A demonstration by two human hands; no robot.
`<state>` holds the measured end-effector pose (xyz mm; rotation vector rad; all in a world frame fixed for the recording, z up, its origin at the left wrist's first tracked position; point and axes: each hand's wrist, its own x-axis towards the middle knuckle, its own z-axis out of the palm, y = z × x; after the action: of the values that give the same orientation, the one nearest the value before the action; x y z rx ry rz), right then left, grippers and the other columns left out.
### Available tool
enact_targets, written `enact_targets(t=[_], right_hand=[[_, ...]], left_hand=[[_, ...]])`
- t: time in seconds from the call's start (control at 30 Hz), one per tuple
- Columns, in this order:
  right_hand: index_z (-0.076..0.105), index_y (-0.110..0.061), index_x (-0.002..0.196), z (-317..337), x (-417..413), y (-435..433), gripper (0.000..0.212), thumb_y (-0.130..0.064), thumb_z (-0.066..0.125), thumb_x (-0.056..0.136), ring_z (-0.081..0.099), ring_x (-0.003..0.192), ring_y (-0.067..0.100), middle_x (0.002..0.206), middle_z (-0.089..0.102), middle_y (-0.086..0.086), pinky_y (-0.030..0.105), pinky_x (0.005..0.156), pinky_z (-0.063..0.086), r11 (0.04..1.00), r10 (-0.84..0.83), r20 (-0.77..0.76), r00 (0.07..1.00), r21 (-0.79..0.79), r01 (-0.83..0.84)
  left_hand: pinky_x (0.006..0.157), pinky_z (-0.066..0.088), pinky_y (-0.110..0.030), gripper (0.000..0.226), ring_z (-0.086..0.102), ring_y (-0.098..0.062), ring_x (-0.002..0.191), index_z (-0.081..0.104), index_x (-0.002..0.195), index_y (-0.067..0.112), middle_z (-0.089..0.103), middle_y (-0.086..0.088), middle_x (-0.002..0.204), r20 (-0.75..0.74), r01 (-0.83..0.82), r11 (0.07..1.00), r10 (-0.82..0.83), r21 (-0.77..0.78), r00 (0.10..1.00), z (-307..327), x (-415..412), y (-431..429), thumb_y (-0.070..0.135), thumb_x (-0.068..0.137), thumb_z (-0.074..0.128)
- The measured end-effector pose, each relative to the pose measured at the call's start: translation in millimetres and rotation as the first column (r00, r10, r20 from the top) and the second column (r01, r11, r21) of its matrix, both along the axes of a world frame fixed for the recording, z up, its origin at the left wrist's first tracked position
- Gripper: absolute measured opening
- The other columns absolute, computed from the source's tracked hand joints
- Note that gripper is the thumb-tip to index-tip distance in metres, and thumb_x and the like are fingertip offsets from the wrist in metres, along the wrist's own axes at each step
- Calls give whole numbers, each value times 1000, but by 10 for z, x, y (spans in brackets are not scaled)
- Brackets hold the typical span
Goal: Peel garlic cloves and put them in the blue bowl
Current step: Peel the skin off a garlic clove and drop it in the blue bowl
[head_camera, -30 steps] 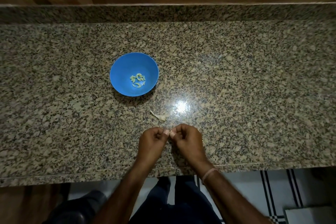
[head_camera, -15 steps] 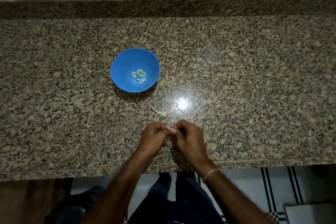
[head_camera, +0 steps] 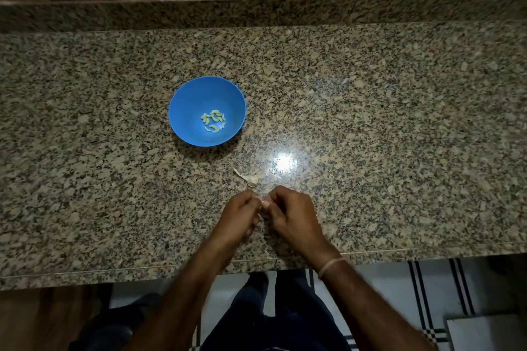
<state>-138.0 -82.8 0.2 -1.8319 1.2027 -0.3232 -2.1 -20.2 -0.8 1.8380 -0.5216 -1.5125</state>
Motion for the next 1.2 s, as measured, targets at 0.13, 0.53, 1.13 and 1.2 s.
enact_targets(t=[0.13,0.53,1.13,1.2], right_hand=[[62,-18,78,-47,-32,-25,19,-11,68,94,51,59,3,67,59,-8,18,58,37,996,55,62,997,-72,-51],[63,-18,80,1,-79,-135,17,-16,65,97,50,60,3,67,59,-9,19,58,38,995,65,109,992,61,-72],[53,-20,84,-108,-79,-105,16,-16,64,94,48,70,14,78,51,-7,29,60,38,982,85,94,992,-177,-68],[58,-19,86,-124,-85,-109,12,-12,63,94,50,73,12,81,54,-7,27,62,39,981,90,82,993,-179,-74]], left_hand=[[48,25,-27,19,33,-14,54,50,86,12,45,-1,65,-107,-14,998,21,68,994,59,52,-50,17,104,45],[45,30,-28,35,39,-10,44,56,83,12,50,-5,65,90,-22,996,30,-88,995,13,-124,30,30,110,43],[54,43,-22,22,55,-11,64,72,95,7,64,-6,76,-162,-125,987,107,-100,981,-34,20,58,25,103,62],[54,43,-23,24,56,-12,66,72,97,2,67,-8,78,-184,-201,975,182,-93,966,-28,9,57,25,102,65]])
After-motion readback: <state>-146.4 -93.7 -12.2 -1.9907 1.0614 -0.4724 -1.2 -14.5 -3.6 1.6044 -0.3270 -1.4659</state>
